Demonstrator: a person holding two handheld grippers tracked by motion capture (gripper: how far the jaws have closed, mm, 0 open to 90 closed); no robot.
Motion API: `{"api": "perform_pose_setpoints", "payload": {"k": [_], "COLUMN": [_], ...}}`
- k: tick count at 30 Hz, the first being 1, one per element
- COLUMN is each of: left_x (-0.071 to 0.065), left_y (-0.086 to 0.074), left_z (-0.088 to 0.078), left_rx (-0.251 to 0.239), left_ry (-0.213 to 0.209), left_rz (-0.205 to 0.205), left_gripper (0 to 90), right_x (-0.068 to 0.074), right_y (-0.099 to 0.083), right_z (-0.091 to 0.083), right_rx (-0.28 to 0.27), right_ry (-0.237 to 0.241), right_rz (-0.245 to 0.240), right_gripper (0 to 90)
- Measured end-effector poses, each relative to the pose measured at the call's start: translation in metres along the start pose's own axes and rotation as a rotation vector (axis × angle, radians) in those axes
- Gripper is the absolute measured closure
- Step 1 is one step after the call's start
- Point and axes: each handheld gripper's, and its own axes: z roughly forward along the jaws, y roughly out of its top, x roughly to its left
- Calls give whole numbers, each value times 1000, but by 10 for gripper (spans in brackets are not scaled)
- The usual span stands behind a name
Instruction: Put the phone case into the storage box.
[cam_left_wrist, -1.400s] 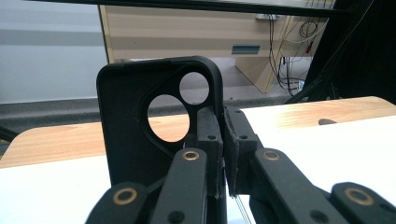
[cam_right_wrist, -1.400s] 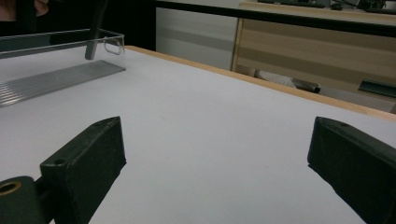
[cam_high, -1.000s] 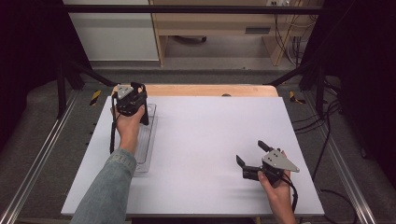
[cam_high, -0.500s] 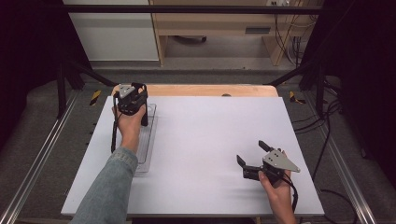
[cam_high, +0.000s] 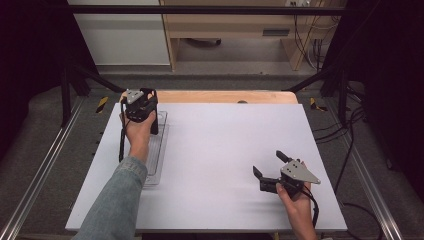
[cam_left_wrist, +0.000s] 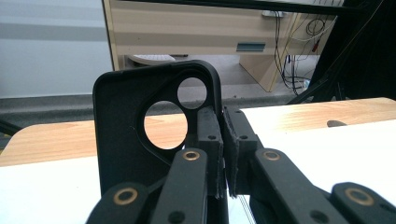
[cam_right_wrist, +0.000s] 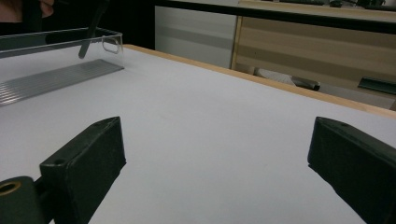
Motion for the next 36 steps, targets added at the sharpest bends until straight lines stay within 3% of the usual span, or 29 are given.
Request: {"api": "perform_pose_setpoints", "payload": {"k": [21, 33, 36], "left_x": [0, -5, -10], "left_y": [-1, 0, 3], "left_z": [7, 10, 8], "left_rx": [10, 26, 25], "left_ry": [10, 19, 32], "left_rz": [-28, 9, 78], "left_gripper": [855, 850, 799], "right_x": [-1, -2, -3], "right_y": [0, 0, -1], "right_z": [0, -1, -2], "right_rx": [0, -4, -6], "right_ry": [1, 4, 2], "right_rz": [8, 20, 27], "right_gripper": [41, 40, 39]}}
